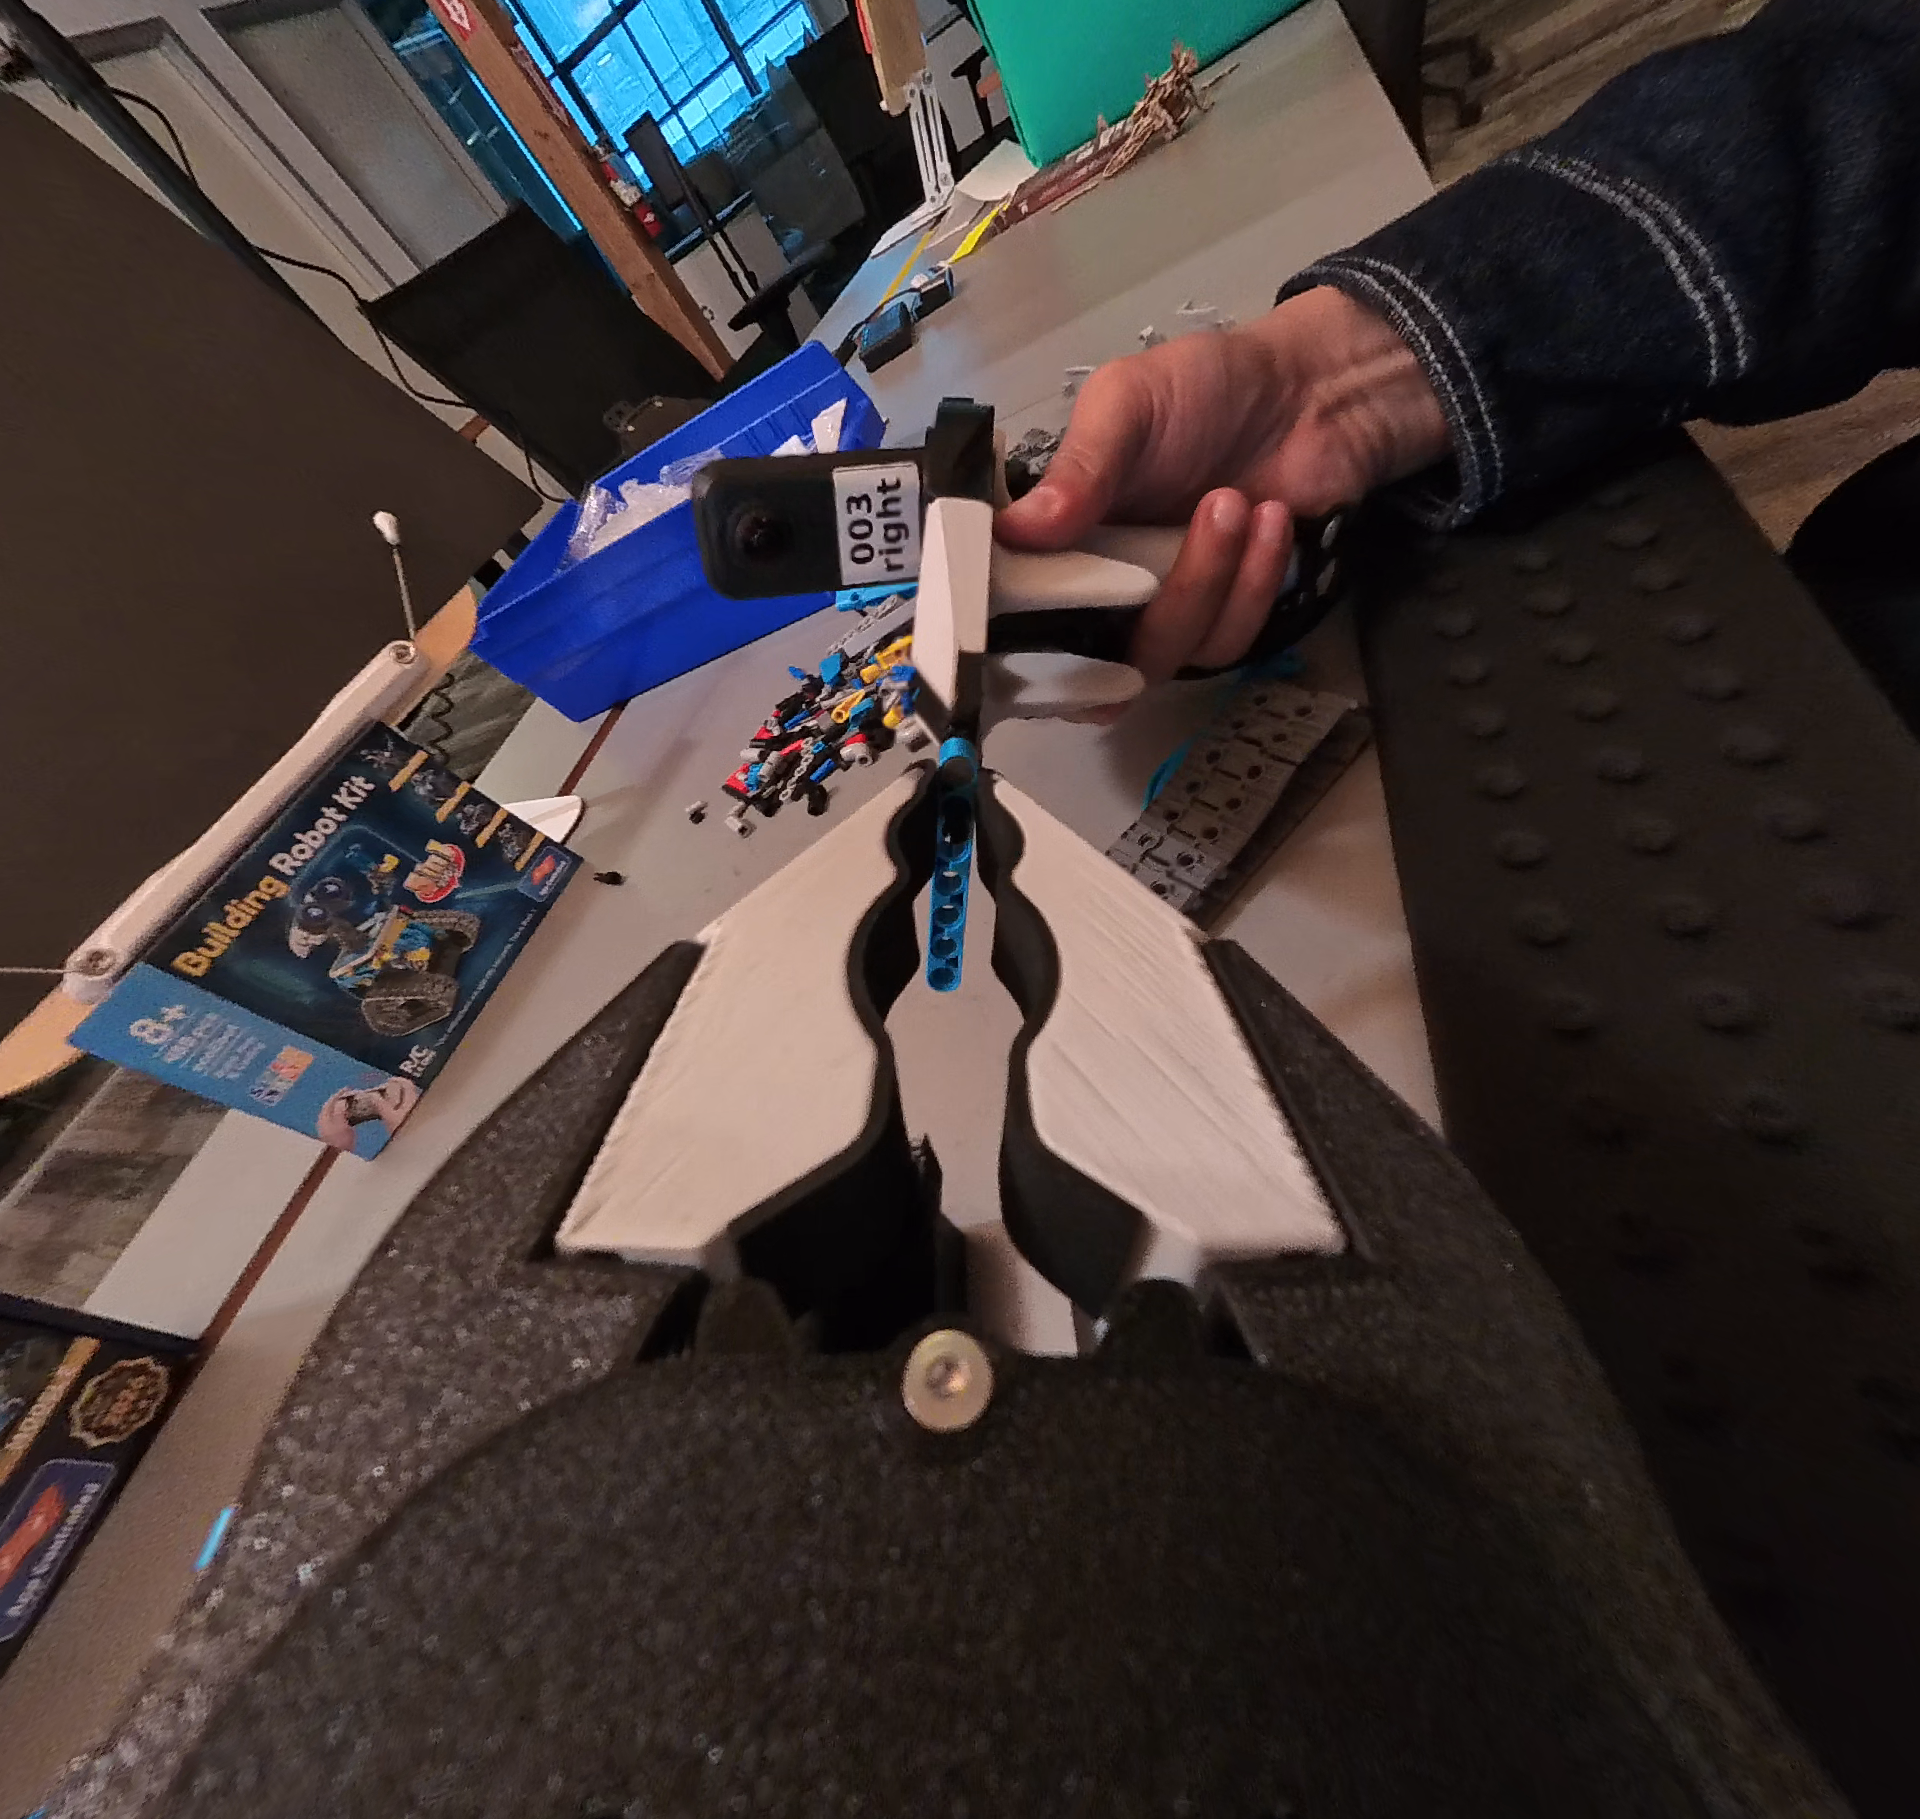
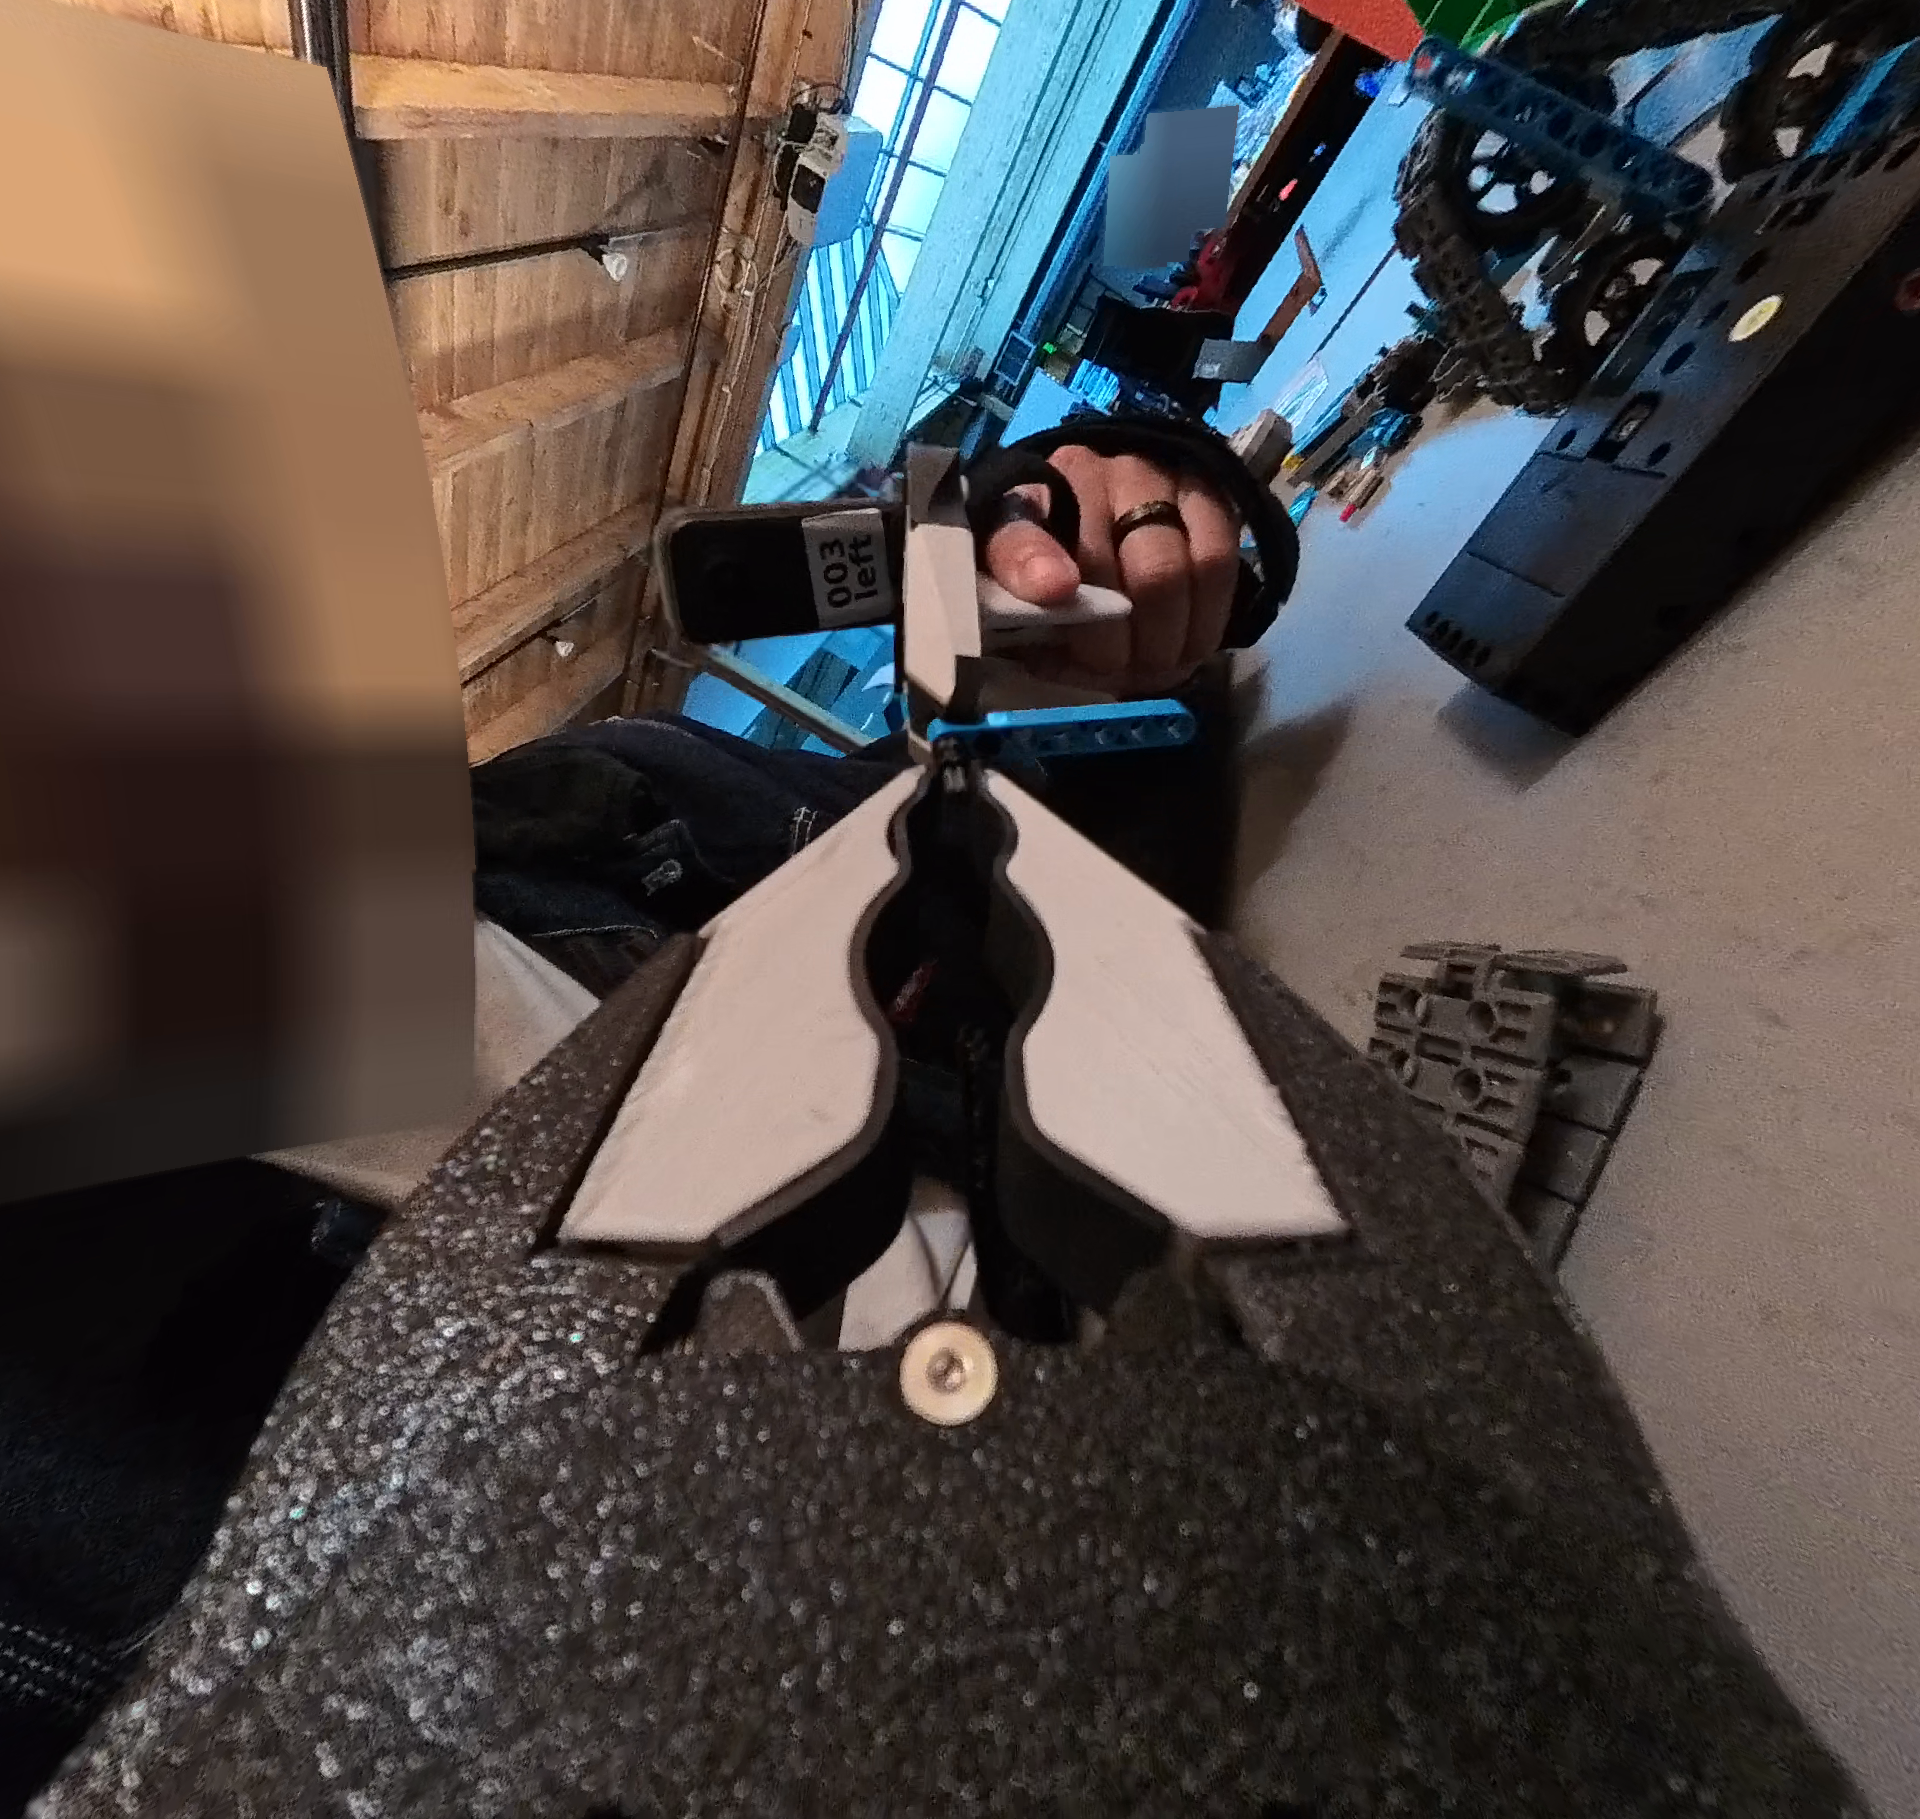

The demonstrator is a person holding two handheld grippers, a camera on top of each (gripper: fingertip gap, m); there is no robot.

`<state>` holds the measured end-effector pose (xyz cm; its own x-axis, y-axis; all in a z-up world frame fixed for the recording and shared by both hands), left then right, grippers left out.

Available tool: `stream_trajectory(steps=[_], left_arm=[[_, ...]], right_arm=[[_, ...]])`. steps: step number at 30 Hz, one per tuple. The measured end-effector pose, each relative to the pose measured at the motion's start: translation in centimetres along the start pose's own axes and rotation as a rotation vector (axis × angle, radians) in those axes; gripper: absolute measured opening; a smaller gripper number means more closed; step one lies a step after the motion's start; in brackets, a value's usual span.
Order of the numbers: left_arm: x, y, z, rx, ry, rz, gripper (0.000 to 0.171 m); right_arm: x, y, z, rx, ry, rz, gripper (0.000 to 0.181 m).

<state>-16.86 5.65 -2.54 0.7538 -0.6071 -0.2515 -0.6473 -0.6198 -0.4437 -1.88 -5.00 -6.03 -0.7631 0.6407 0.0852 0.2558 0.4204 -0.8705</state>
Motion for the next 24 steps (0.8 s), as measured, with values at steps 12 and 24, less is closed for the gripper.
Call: stream_trajectory(steps=[12, 24], left_arm=[[-2.3, -1.7, 1.3, -0.201, 0.071, -0.037, 0.006], [-0.8, -1.6, 1.8, -0.328, 0.076, 0.028, 0.006]], right_arm=[[-16.4, -1.6, -3.9, -0.445, 0.059, 1.385, 0.004], [-22.4, -1.6, -2.9, -0.314, 0.111, 1.539, 0.019]])
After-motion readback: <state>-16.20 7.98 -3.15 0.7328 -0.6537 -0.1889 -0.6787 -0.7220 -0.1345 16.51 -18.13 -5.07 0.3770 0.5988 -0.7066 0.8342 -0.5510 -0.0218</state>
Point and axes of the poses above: each gripper's, where its closed fingertips meet, x out along the fingers, z out of its underside, y = z × x across the jaws, the point moved 9 cm from there along -x, back along the fingers, and after that the axes turned 6 degrees about z, right-handed, at the moved point
